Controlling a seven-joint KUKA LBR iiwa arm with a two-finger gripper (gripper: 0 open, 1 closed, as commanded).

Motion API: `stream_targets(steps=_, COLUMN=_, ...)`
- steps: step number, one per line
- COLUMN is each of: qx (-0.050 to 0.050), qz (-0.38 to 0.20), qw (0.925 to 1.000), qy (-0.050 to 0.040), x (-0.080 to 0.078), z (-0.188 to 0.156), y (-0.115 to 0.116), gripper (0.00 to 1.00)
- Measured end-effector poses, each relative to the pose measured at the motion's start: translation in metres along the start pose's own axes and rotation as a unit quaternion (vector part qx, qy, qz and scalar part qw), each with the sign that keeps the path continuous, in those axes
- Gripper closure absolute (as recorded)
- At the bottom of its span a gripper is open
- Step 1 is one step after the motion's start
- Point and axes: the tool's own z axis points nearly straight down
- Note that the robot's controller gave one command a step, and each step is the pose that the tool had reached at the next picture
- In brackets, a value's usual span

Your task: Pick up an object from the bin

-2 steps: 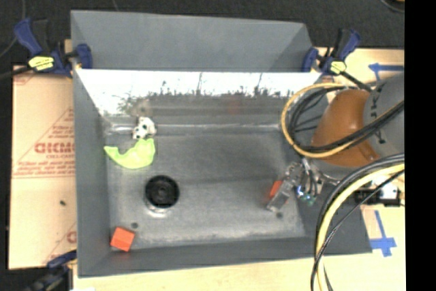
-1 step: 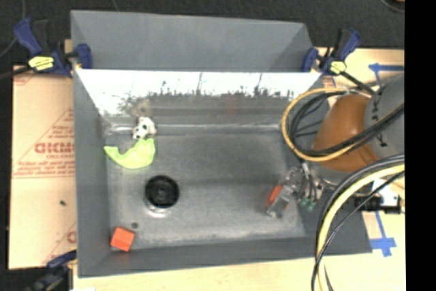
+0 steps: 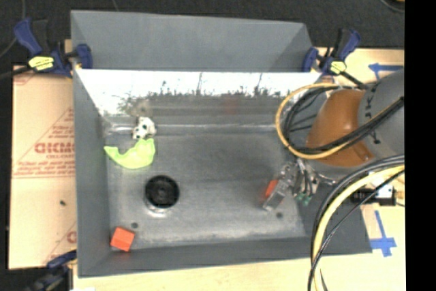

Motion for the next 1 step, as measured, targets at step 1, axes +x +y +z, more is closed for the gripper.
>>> stream_targets(steps=1, qx=0.0, qz=0.0, qw=1.0, qy=0.0, x=0.0, z=0.0, y=0.0, gripper=1.0)
